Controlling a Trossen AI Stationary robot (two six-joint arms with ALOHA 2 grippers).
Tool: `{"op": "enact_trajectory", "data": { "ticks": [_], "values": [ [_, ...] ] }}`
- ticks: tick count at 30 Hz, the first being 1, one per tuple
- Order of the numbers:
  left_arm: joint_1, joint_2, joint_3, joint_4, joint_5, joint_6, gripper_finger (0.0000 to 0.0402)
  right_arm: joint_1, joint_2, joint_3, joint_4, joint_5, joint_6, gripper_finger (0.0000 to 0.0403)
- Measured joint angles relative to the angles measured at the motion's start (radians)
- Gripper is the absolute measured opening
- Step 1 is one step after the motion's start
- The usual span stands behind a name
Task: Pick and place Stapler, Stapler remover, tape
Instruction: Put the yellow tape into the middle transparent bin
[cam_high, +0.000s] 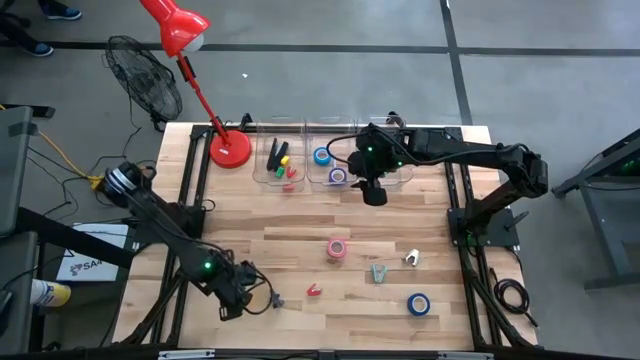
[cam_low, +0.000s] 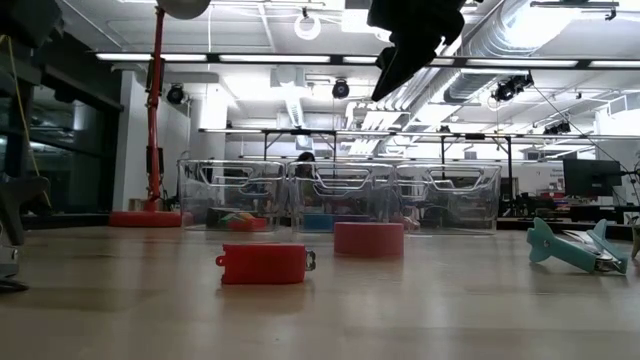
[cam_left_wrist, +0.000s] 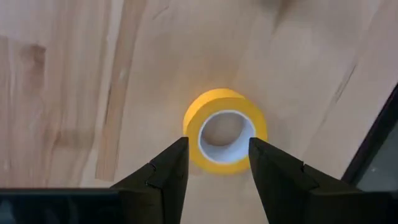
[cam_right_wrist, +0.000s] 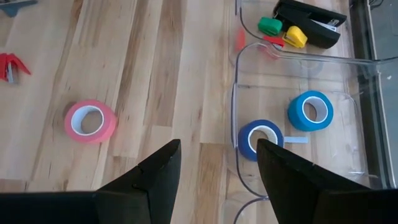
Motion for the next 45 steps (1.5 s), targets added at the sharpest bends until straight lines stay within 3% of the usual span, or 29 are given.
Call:
{"op": "enact_trajectory", "data": {
  "ticks": [8,18,23,31,37,45],
  "values": [
    [0.0,0.086,0.0,-0.012,-0.008,0.012,0.0235,0.0,0.0,0.0,-0.006,0.0,-0.001,0.0201],
    [0.0,0.192,0.0,-0.008,-0.041,0.026,0.0237,-0.001,0.0,0.0,-0.007,0.0,-0.011,0.0201],
    [0.0,0.212,0.002,0.01,-0.031,0.034,0.019,-0.001,0.0,0.0,-0.007,0.0,-0.015,0.0201],
    [0.001,0.213,0.002,0.049,-0.014,0.062,0.0035,-0.001,0.0,0.0,-0.007,0.0,-0.019,0.0201],
    [0.046,0.185,0.002,0.036,-0.077,0.056,0.0036,-0.001,0.0,0.0,-0.007,0.0,-0.019,0.0201],
    [0.21,0.045,0.002,-0.004,-0.377,0.064,0.0035,-0.001,0.0,0.0,-0.007,-0.003,-0.022,0.0201]
  ]
}}
